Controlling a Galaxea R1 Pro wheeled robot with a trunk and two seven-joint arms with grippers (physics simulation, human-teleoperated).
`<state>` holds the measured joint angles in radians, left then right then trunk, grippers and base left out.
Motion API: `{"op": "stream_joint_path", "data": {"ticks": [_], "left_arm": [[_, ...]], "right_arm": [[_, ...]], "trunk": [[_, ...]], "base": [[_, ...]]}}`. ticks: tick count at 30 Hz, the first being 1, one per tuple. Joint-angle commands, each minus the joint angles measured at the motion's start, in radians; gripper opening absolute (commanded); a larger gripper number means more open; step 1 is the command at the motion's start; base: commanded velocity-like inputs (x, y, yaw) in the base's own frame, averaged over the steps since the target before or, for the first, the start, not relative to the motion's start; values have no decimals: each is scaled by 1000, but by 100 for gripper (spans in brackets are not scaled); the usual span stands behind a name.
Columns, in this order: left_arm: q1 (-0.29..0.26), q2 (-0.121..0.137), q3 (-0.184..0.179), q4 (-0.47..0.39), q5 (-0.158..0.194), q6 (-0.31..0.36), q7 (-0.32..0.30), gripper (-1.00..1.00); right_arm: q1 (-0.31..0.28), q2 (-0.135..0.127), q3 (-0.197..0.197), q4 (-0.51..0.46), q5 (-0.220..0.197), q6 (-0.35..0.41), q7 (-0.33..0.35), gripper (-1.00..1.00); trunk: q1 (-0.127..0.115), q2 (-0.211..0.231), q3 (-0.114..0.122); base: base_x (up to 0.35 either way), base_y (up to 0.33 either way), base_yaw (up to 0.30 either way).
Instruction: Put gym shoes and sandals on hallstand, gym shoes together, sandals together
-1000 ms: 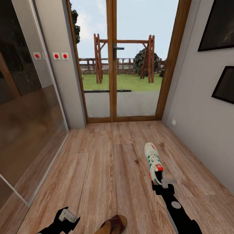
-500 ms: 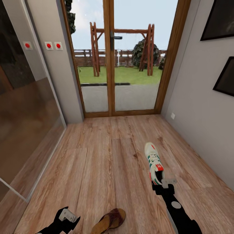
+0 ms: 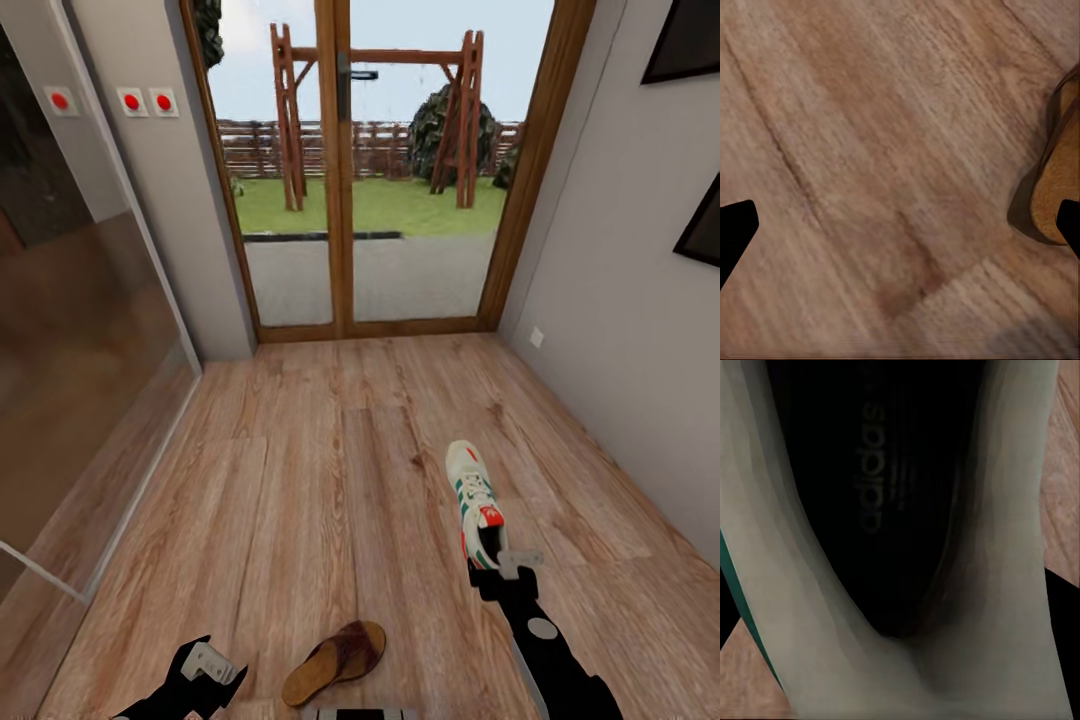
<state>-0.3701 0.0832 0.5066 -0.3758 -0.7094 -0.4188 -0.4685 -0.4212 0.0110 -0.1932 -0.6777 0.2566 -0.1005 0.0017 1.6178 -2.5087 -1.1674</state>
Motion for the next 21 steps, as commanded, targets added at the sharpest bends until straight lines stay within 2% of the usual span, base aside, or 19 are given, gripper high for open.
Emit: {"op": "stream_joint_path", "data": {"ticks": [1, 7, 12, 18, 21], "left_arm": [[-1, -1, 9, 0, -8, -5, -5, 100], [-1, -1, 7, 0, -7, -4, -5, 100], [-6, -6, 6, 0, -7, -2, -6, 100], [-31, -45, -2, -9, -10, 1, 0, 100], [-48, -55, -3, -10, -11, 2, 1, 100]], "right_arm": [[-1, 1, -5, -6, 10, 4, 0, -100], [-1, 2, -5, -70, 9, 80, 1, -100], [-1, 3, -4, -154, 7, 185, 2, -100], [-1, 4, 0, -268, 6, 250, 4, -100], [-1, 5, 1, -317, 6, 270, 6, -100]], "trunk": [[0, -1, -6], [3, -2, -34], [5, -3, -59], [8, -5, -89], [9, -5, -105]], "base": [[0, 0, 0], [0, 0, 0], [0, 0, 0], [0, 0, 0], [0, 0, 0]]}}
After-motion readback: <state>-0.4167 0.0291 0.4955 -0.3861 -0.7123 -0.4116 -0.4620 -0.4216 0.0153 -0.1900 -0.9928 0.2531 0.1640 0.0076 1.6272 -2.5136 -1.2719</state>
